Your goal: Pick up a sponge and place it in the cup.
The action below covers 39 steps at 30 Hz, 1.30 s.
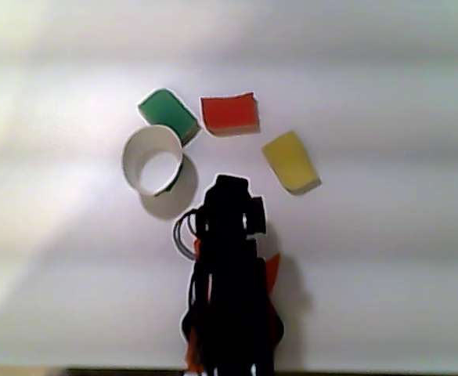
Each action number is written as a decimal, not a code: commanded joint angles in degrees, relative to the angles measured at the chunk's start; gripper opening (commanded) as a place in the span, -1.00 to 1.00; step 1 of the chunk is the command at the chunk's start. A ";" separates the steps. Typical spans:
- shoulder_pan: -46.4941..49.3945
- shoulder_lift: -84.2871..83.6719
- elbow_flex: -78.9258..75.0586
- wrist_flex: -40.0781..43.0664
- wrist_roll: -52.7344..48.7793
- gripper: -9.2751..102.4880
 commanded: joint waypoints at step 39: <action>4.31 -68.73 -66.36 3.25 -21.36 -0.83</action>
